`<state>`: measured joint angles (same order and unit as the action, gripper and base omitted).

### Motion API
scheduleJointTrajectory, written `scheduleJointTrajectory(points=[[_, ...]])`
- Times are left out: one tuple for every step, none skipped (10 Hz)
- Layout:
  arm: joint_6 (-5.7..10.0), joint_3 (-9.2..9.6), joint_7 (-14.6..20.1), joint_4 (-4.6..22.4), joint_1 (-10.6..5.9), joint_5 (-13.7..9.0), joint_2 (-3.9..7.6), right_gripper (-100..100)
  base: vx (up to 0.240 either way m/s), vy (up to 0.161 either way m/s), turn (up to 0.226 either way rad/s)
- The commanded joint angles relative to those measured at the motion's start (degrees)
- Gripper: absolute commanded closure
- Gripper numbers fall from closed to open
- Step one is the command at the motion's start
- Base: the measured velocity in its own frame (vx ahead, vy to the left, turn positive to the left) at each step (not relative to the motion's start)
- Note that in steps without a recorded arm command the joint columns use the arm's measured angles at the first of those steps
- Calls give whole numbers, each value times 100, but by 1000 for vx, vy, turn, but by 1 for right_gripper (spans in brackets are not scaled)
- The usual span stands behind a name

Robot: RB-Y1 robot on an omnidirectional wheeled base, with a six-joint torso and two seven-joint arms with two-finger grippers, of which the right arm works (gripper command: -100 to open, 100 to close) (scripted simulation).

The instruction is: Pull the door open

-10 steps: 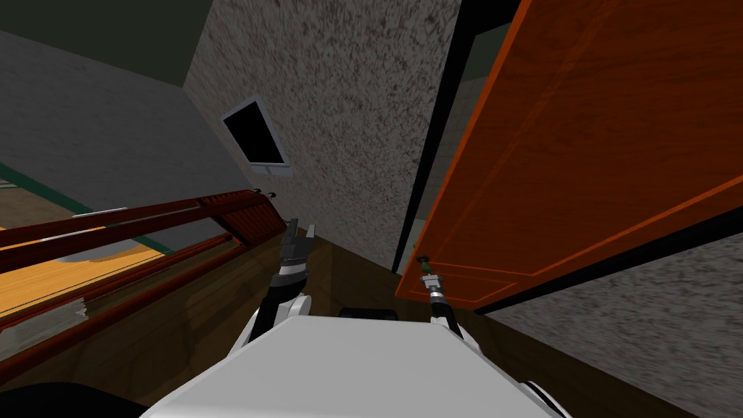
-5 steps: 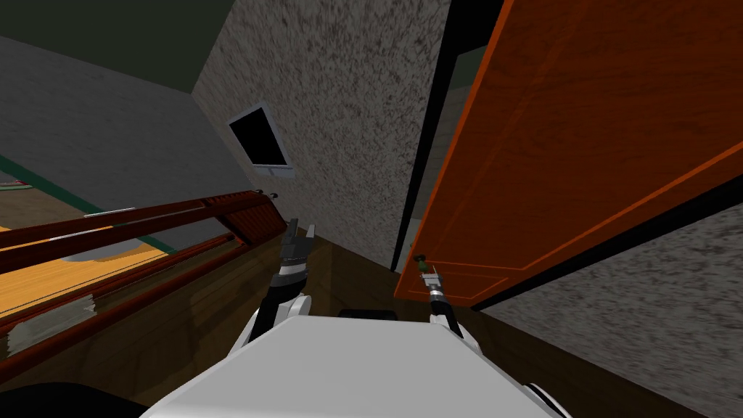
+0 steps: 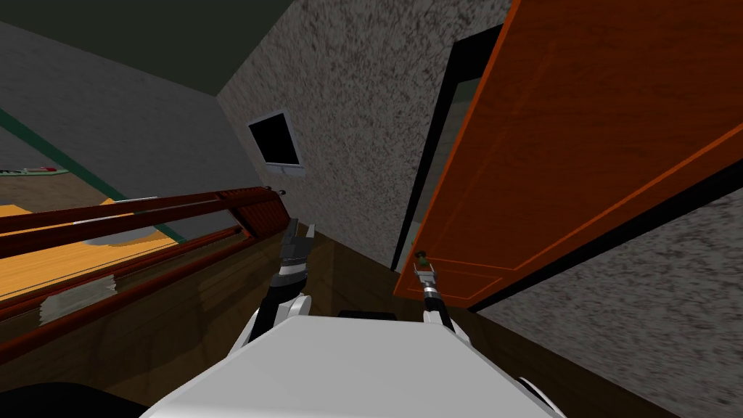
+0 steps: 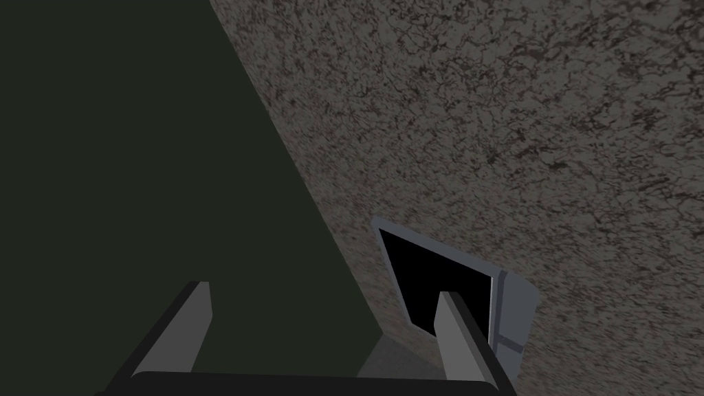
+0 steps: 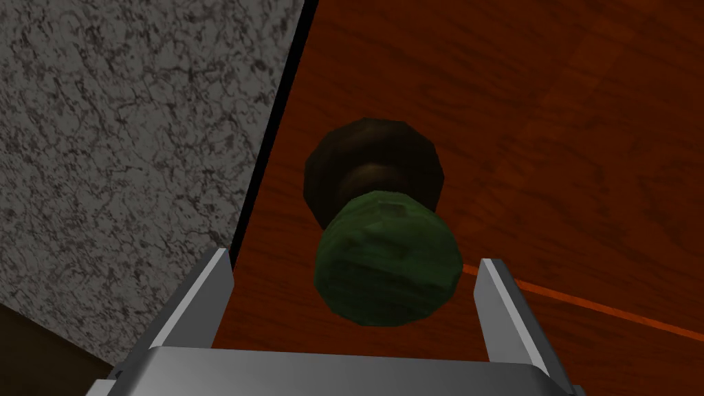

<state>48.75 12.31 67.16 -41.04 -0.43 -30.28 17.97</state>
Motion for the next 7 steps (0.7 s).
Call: scheduleJointTrajectory(points=[[-34, 61, 251, -93, 13, -96, -24, -100, -102, -40, 23], [-51, 99, 395, -147, 22, -153, -37, -100, -89, -45, 20], [-68, 135, 532, -199, 31, -208, -50, -100, -75, -42, 17], [-84, 170, 667, -250, 39, -262, -62, -100, -85, -43, 20], [-99, 202, 791, -297, 47, -311, -74, -100, -99, -32, 16], [-114, 234, 912, -342, 55, -359, -85, -100, -87, -14, 15], [-126, 261, 1017, -382, 61, -401, -95, -100, -75, -17, 13]])
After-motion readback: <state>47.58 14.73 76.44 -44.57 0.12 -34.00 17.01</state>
